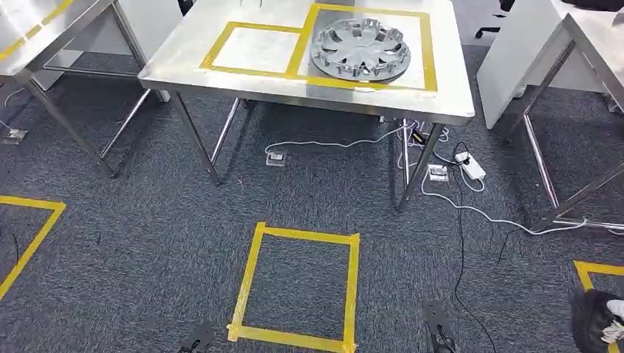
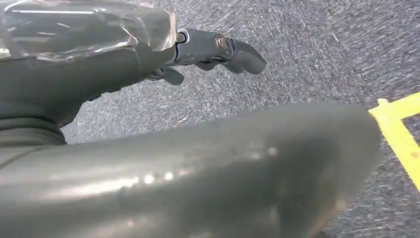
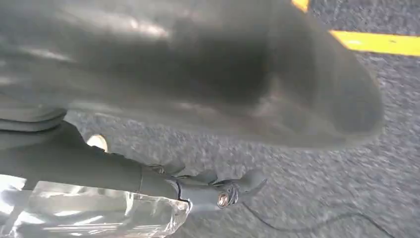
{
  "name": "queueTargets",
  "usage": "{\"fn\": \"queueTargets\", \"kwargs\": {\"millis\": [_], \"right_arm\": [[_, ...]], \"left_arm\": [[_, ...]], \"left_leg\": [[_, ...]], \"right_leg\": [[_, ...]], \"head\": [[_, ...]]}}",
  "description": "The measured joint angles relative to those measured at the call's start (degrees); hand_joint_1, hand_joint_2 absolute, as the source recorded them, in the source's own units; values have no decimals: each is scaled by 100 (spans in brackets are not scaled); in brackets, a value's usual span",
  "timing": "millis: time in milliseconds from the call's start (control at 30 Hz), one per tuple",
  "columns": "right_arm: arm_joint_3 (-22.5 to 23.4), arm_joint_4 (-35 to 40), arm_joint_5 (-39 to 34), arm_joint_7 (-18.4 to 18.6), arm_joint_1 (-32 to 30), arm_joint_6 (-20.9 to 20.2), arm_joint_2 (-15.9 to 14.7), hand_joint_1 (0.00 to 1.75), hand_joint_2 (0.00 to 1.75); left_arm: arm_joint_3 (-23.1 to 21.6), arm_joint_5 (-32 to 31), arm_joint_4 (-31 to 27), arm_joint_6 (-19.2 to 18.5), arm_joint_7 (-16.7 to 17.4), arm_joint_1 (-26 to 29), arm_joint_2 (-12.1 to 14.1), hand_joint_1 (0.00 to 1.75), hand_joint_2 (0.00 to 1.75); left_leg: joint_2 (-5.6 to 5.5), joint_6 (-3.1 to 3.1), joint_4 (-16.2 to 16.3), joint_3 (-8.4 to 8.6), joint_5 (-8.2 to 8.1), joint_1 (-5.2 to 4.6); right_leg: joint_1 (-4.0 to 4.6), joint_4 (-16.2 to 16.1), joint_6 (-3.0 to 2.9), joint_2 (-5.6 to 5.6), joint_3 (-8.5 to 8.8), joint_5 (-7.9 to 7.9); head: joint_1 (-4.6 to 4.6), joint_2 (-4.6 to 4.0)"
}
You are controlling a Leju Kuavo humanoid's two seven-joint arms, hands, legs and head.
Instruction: Take the parts from the cabinet and place them on the table.
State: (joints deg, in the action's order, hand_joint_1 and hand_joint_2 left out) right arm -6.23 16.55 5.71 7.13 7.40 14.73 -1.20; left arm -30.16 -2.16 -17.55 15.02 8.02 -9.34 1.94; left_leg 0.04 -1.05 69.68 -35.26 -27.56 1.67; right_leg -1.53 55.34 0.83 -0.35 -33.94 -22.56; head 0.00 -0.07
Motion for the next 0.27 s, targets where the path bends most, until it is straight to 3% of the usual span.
{"fn": "queueTargets", "kwargs": {"millis": [33,67,100,167,200,233,267], "right_arm": [[9,0,-5,0,10,-20,2,0,0],[28,0,-5,2,11,-22,-21,0,0],[35,0,-5,9,17,-20,-13,0,0],[37,-11,-11,9,36,-20,-2,0,0],[39,-24,-13,20,26,-20,-2,0,0],[41,-50,-20,63,26,-20,0,0,0],[41,-59,-37,127,25,-33,0,0,0]], "left_arm": [[-15,-15,-2,-7,2,-37,0,0,0],[-31,-15,-11,-26,2,-77,-17,0,0],[-48,-18,-13,-35,2,-101,-9,0,0],[-70,-18,-11,-50,9,-113,-6,0,0],[-70,-18,-11,-61,13,-111,-11,0,0],[-70,-18,-9,-85,13,-120,-11,0,0],[-72,-15,-9,-112,18,-137,-17,0,0]], "left_leg": [[-4,-30,-566,421,108,31],[-39,-70,-1015,712,-148,28],[-81,0,-1256,829,-209,-16],[-76,96,-1224,747,-186,-59],[-62,186,-1229,670,-123,-82],[-26,294,-1271,598,-38,-31],[-17,362,-1263,536,36,-55]], "right_leg": [[-14,66,46,8,-73,31],[14,102,89,12,-136,59],[30,132,145,8,-159,98],[11,88,239,5,-190,220],[12,61,302,11,-210,291],[-17,97,307,3,-270,248],[-19,259,246,8,-378,-5]], "head": [[-2,0],[-20,0],[-16,0],[-24,0],[-22,0],[-9,0],[-11,0]]}}
